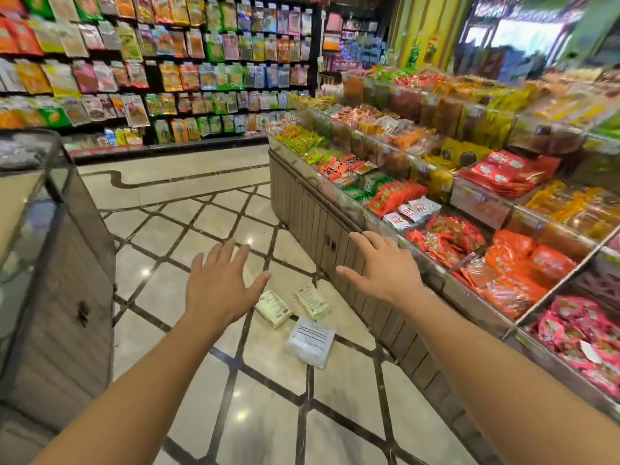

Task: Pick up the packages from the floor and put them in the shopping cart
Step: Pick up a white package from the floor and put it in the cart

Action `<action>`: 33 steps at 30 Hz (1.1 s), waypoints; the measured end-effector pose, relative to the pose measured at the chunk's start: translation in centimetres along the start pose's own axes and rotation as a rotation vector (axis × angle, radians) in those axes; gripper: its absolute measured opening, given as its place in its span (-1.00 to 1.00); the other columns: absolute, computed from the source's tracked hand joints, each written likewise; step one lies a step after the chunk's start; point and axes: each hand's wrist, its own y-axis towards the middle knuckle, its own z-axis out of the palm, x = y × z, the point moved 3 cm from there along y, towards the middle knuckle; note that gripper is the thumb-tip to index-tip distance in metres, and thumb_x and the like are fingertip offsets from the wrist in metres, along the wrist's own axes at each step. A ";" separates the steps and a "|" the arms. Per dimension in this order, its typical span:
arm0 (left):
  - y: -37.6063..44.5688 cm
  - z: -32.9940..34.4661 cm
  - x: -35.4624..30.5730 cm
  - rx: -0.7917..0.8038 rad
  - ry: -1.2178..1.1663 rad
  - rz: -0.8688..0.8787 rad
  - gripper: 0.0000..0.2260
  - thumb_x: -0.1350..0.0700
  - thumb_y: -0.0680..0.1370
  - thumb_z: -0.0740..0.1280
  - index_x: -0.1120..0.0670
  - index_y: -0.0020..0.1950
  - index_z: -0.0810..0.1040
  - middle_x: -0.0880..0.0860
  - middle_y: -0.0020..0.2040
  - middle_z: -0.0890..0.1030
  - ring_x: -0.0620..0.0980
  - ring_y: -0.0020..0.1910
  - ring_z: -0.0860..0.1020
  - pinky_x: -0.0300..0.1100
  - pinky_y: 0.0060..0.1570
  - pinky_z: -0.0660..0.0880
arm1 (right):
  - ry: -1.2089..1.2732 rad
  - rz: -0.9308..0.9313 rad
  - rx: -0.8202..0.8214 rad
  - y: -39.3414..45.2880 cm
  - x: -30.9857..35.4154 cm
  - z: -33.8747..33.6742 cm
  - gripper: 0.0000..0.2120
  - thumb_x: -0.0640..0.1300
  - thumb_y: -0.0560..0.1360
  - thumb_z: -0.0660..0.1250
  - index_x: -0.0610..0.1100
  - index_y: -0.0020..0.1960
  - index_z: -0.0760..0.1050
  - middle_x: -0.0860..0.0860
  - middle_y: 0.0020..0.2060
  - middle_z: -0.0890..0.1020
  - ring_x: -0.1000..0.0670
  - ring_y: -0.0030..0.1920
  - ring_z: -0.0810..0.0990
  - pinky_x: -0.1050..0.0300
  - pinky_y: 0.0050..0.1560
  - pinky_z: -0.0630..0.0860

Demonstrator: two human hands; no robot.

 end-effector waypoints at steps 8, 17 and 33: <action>13.8 4.5 1.1 0.089 0.017 0.070 -0.22 -0.40 0.53 -0.08 -0.04 0.66 0.24 0.07 0.66 0.26 0.10 0.64 0.19 0.13 0.56 0.10 | 0.076 0.087 0.016 12.0 -0.5 2.4 -0.21 0.45 0.60 0.15 0.06 0.69 0.15 -0.03 0.63 0.31 -0.18 0.59 0.32 -0.24 0.44 0.45; 28.9 12.4 -2.9 0.183 0.002 0.173 -0.20 -0.39 0.50 -0.09 0.00 0.64 0.28 0.11 0.64 0.29 0.14 0.62 0.24 0.15 0.54 0.15 | 0.120 0.175 0.092 24.8 -6.0 9.4 -0.21 0.45 0.61 0.12 0.08 0.70 0.11 -0.02 0.64 0.28 -0.15 0.61 0.28 -0.22 0.47 0.38; 46.6 33.4 -6.3 0.489 0.014 0.185 -0.31 -0.36 0.63 0.05 -0.03 0.68 0.19 0.07 0.67 0.22 0.09 0.64 0.16 0.10 0.58 0.10 | 0.237 0.354 0.368 39.6 -13.6 30.5 -0.24 0.42 0.62 0.13 0.06 0.68 0.12 -0.03 0.59 0.34 -0.16 0.55 0.35 -0.17 0.40 0.42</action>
